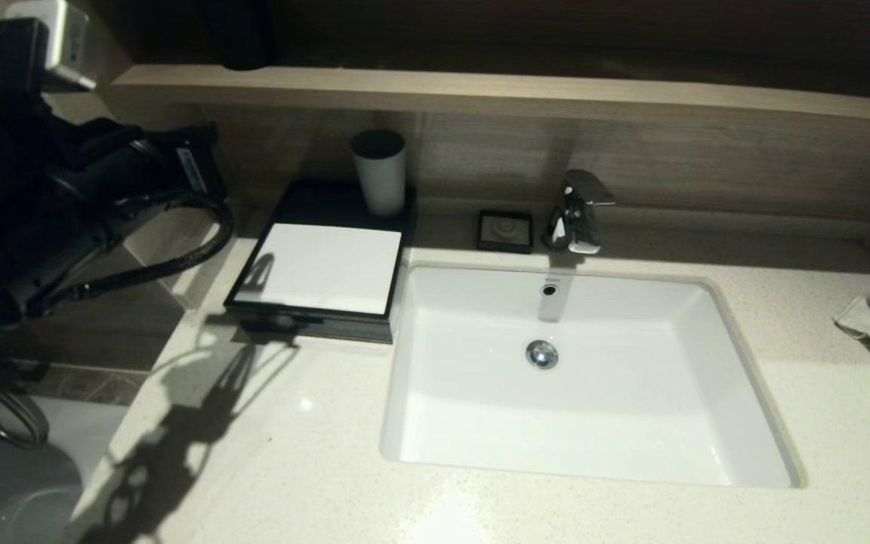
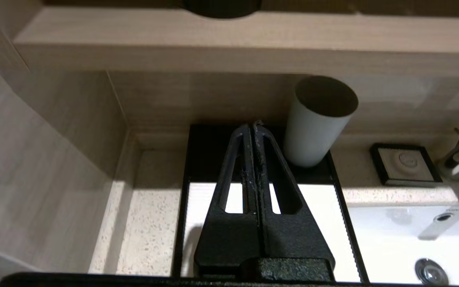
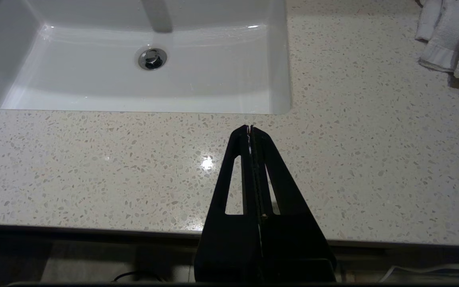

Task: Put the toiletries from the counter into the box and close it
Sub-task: Pick up the cup

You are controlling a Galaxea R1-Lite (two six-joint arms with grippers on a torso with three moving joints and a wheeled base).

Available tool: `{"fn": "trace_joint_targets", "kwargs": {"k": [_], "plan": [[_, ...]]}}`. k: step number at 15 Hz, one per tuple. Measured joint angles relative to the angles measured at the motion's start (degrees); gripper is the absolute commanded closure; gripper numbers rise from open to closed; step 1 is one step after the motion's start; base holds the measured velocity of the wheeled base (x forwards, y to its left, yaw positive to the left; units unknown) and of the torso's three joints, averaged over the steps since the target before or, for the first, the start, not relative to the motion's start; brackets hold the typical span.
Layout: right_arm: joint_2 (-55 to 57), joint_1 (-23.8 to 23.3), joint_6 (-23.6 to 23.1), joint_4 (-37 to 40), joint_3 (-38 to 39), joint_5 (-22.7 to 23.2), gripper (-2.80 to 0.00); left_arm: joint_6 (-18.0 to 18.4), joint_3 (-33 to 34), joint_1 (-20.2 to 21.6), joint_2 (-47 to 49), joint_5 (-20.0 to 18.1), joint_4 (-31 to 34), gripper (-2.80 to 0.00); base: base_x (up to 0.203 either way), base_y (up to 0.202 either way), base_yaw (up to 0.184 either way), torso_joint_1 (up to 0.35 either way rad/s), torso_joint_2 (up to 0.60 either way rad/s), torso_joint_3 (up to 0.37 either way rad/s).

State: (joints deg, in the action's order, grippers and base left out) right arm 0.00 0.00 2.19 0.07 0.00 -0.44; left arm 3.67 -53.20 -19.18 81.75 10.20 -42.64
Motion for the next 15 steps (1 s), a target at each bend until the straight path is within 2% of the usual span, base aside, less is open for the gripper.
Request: {"fn": "trace_joint_targets", "kwargs": {"k": [3,15], "plan": [[0.00,0.00,0.01,0.00,0.00,-0.04,0.00,1.75,-1.09,-0.02,-0.80,0.00,0.00,0.00,0.000,0.000,0.000,0.000,0.00,0.000],[0.00,0.00,-0.02,0.01,0.00,-0.02,0.00,1.82,-5.17,-0.06,1.11,-0.14,0.03,0.00,0.000,0.000,0.000,0.000,0.00,0.000]]}}
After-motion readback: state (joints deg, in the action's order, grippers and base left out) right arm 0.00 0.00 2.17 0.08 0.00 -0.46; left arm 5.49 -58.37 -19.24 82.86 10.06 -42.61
